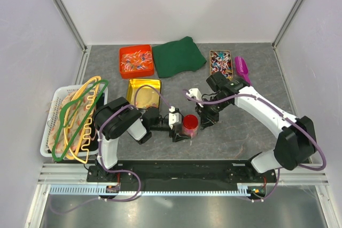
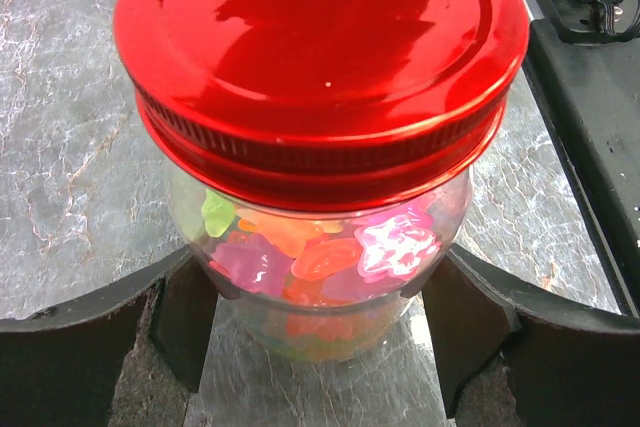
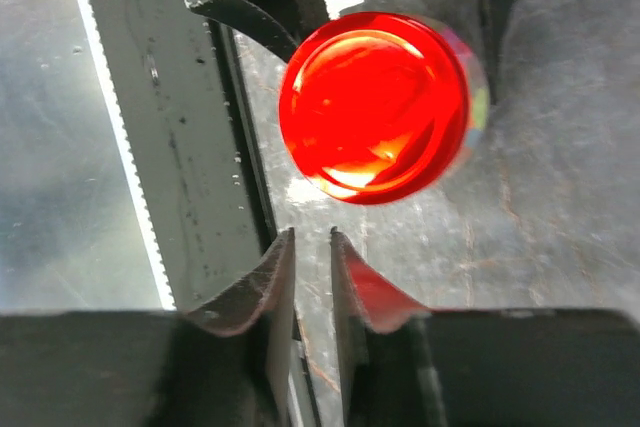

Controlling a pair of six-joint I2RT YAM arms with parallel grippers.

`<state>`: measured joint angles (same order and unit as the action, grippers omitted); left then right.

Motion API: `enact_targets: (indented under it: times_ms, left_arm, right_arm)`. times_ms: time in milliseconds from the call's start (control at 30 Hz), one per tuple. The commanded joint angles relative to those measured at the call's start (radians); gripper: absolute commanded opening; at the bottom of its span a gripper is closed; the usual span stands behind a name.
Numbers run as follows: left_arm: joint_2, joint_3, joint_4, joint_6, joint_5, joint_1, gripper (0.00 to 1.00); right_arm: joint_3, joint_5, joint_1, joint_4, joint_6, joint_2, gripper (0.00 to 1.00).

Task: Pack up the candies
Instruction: Screw the bottle lid onto the packing bottle.

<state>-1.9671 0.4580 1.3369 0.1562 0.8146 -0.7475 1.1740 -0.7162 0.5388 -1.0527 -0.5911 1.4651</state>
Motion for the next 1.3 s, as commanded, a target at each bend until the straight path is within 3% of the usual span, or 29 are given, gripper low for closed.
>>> enact_targets:
  times_ms: [0, 100, 500, 900, 1200, 1267]
  left_arm:
    - [-0.006, -0.001, 0.082, 0.032, -0.032, 0.005, 0.81]
    - [-0.006, -0.001, 0.082, 0.032, -0.032, 0.005, 0.81]
    - [-0.004, 0.001, 0.077, 0.037, -0.035, 0.005, 0.79]
    - [-0.003, 0.001, 0.077, 0.036, -0.04, 0.007, 0.79]
    - [-0.001, 0.008, 0.059, 0.039, -0.046, 0.005, 0.73]
    - [0.001, 0.01, 0.051, 0.037, -0.049, 0.005, 0.63]
  right_arm:
    - [0.058, 0.057, 0.001, 0.052, 0.011, -0.055, 0.34]
    - [0.107, 0.063, 0.001, 0.089, 0.03, -0.017, 0.42]
    - [0.24, -0.043, 0.001, 0.181, 0.082, 0.213, 0.43]
    - [0.194, -0.069, 0.001, 0.109, 0.039, 0.181, 0.38]
    - [0.176, -0.097, 0.001, 0.053, 0.013, 0.156, 0.37]
    - [0.165, -0.095, 0.001, 0.054, 0.011, 0.152, 0.34]
